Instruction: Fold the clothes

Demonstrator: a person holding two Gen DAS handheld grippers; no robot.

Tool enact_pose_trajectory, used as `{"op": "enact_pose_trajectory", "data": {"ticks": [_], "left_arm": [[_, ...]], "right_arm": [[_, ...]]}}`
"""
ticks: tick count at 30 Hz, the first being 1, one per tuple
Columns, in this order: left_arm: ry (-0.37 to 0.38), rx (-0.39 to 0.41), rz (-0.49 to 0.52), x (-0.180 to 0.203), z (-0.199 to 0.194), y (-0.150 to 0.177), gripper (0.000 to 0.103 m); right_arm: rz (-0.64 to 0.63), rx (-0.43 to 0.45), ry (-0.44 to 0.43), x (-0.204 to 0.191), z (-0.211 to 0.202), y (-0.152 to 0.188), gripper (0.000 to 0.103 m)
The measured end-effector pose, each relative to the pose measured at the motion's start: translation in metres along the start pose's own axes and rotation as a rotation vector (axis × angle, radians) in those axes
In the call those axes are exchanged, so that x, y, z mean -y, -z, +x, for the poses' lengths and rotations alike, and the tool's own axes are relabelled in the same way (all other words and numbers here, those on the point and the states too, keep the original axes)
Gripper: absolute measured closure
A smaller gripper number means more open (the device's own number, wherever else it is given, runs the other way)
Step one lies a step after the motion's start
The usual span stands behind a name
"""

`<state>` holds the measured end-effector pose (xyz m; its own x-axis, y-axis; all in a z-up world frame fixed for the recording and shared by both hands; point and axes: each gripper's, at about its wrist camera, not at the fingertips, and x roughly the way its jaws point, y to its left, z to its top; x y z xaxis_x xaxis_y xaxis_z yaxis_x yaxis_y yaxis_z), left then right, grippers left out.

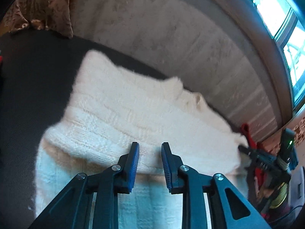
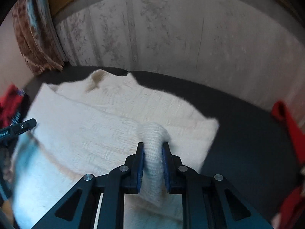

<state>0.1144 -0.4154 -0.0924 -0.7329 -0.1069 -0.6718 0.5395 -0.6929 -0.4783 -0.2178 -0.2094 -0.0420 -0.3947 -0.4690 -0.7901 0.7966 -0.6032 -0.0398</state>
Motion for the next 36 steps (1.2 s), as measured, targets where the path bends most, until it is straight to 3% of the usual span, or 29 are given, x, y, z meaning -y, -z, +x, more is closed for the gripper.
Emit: {"op": "enact_pose_trajectory", "data": {"ticks": [2,4,6,8,11,14,17,22,24,28,31,33,36], "left_arm": [[-0.001,0.003,0.01,-0.001,-0.001,0.003,0.08],[0.002,0.001,0.001,-0.003,-0.003,0.005,0.08],[0.005,0.002,-0.004,-0.005,-0.007,0.006,0.08],[0.012,0.018,-0.015,-0.007,-0.014,0.006,0.079],[0.023,0.066,-0.082,-0.015,-0.025,0.002,0.079],[-0.01,0.137,-0.181,-0.037,-0.041,-0.012,0.079],[-0.072,0.181,-0.27,-0.061,-0.053,-0.032,0.076],[-0.139,0.093,-0.31,-0.082,-0.031,-0.058,0.068],[-0.138,0.048,-0.285,-0.082,-0.017,-0.065,0.065],[-0.06,-0.032,-0.299,-0.088,0.013,-0.079,0.057],[0.006,-0.08,-0.348,-0.099,0.033,-0.086,0.057],[0.088,-0.078,-0.383,-0.107,0.037,-0.087,0.057],[0.182,-0.086,-0.398,-0.112,0.041,-0.086,0.064]], "right_arm": [[-0.042,-0.033,0.056,0.0,0.018,0.001,0.078],[0.013,-0.044,0.023,0.006,0.028,0.004,0.076],[0.074,-0.03,0.005,0.016,0.024,0.006,0.068],[0.093,-0.01,0.047,0.022,0.016,0.006,0.033],[0.104,0.08,0.078,0.022,-0.011,0.003,0.032],[0.12,0.147,-0.079,0.01,-0.029,-0.007,0.025],[0.099,0.138,-0.225,-0.017,-0.02,-0.018,0.017],[0.046,0.049,-0.26,-0.053,0.03,-0.014,0.017],[-0.003,0.088,-0.231,-0.058,0.035,-0.001,0.013],[-0.025,0.093,-0.218,-0.061,0.03,0.002,0.004],[-0.036,0.096,-0.216,-0.064,0.036,0.001,0.002],[-0.03,0.105,-0.223,-0.064,0.038,-0.002,0.002],[-0.019,0.113,-0.227,-0.066,0.035,-0.002,0.001]]}}
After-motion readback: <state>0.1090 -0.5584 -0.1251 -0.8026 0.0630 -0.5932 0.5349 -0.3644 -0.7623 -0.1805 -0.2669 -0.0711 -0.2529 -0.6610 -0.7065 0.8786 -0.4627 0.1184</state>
